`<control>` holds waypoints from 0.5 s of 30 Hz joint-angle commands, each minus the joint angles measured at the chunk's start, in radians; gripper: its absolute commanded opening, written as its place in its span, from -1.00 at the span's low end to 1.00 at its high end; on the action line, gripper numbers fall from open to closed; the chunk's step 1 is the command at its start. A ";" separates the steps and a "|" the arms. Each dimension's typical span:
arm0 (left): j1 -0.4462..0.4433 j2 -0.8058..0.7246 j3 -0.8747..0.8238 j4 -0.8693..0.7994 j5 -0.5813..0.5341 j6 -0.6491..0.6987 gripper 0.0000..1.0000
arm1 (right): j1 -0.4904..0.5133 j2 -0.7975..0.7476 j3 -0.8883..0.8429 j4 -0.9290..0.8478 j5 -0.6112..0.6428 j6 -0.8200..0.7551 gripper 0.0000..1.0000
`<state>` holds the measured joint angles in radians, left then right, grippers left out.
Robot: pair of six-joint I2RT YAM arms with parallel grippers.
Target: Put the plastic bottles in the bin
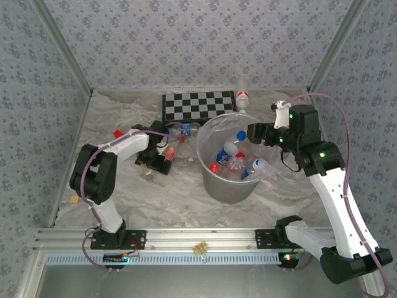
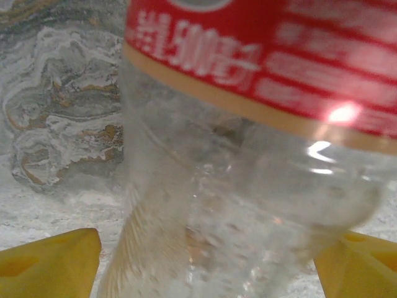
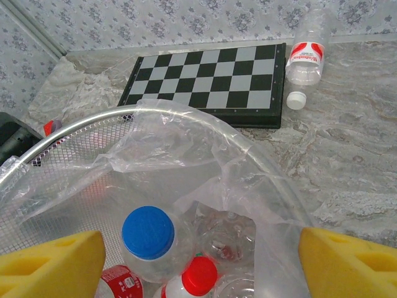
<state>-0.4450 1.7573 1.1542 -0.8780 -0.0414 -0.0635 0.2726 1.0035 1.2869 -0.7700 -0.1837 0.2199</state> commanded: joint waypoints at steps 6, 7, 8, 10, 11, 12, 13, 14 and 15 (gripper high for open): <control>-0.133 -0.016 -0.006 -0.067 -0.060 -0.113 0.70 | -0.006 0.015 0.011 0.017 -0.021 -0.006 0.67; -0.144 -0.015 -0.006 -0.083 -0.073 -0.120 0.70 | -0.007 0.018 0.020 0.014 -0.015 -0.009 0.66; -0.151 -0.015 -0.005 -0.093 -0.080 -0.128 0.68 | -0.007 0.020 0.024 0.011 -0.011 -0.013 0.67; -0.158 -0.019 -0.007 -0.109 -0.087 -0.143 0.58 | -0.007 0.023 0.035 0.011 -0.010 -0.016 0.67; -0.162 -0.022 -0.009 -0.111 -0.086 -0.146 0.51 | -0.007 0.024 0.038 0.011 -0.011 -0.016 0.67; -0.163 -0.026 -0.011 -0.114 -0.085 -0.148 0.40 | -0.007 0.024 0.040 0.012 -0.014 -0.015 0.67; -0.165 -0.030 -0.010 -0.117 -0.086 -0.152 0.32 | -0.007 0.024 0.041 0.012 -0.016 -0.013 0.67; -0.167 -0.032 -0.006 -0.123 -0.085 -0.156 0.29 | -0.007 0.024 0.041 0.014 -0.019 -0.013 0.67; -0.168 -0.037 0.000 -0.132 -0.086 -0.162 0.25 | -0.007 0.024 0.043 0.013 -0.020 -0.011 0.67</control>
<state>-0.6090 1.7557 1.1431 -0.9489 -0.1062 -0.1967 0.2722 1.0306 1.2953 -0.7589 -0.1951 0.2199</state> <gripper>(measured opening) 0.641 0.832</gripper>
